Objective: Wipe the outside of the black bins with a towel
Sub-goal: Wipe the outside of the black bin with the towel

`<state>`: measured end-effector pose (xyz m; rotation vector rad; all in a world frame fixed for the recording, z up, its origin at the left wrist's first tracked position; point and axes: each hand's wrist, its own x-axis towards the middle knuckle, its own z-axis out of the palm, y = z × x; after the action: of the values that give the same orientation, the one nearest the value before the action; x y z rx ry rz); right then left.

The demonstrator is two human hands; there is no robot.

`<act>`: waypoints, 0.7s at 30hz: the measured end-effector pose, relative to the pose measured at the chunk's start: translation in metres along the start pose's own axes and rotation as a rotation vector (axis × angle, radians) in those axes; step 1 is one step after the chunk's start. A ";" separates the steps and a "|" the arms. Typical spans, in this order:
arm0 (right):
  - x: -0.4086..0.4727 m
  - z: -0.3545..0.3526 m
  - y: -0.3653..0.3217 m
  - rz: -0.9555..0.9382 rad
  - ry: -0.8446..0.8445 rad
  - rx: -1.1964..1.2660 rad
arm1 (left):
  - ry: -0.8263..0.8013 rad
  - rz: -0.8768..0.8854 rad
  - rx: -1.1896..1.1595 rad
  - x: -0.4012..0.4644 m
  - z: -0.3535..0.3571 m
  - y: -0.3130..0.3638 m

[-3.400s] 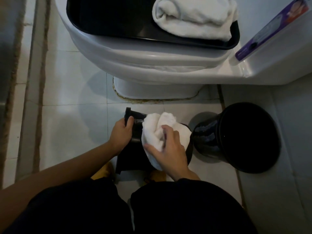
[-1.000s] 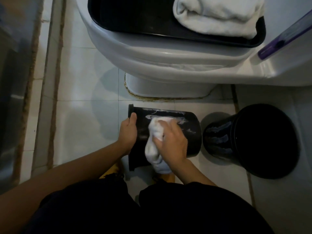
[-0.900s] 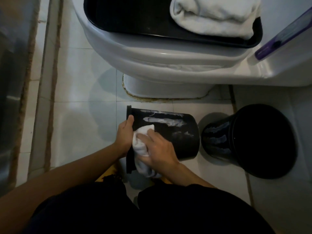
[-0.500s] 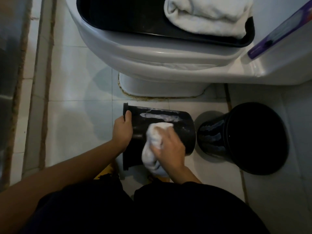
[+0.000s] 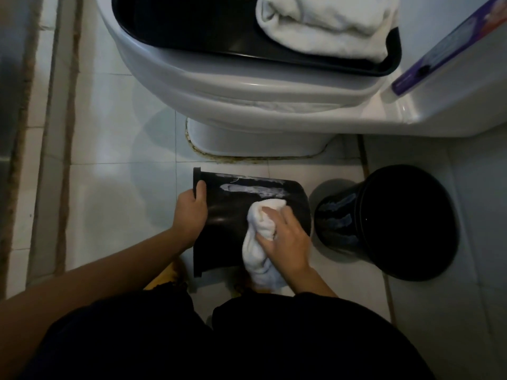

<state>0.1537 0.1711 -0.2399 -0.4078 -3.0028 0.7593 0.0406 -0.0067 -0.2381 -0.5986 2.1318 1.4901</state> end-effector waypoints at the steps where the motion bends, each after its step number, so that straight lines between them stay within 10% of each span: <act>1: 0.005 -0.004 0.008 0.160 0.044 0.029 | -0.013 0.007 -0.006 -0.001 0.000 0.002; 4: 0.016 -0.012 0.023 0.692 0.173 0.101 | -0.005 0.014 -0.011 -0.001 -0.001 0.003; 12: -0.008 0.003 -0.002 -0.153 -0.066 -0.002 | 0.018 0.028 0.009 -0.007 -0.002 -0.003; 17: 0.001 -0.030 0.059 0.312 0.012 0.001 | -0.044 0.037 -0.021 -0.010 -0.004 0.000; 21: -0.011 -0.035 0.054 0.340 -0.005 0.021 | -0.101 0.039 -0.057 -0.026 -0.008 -0.008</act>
<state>0.1803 0.2303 -0.2342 -0.9325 -2.9618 0.8067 0.0650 -0.0147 -0.2266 -0.4935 2.0414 1.5734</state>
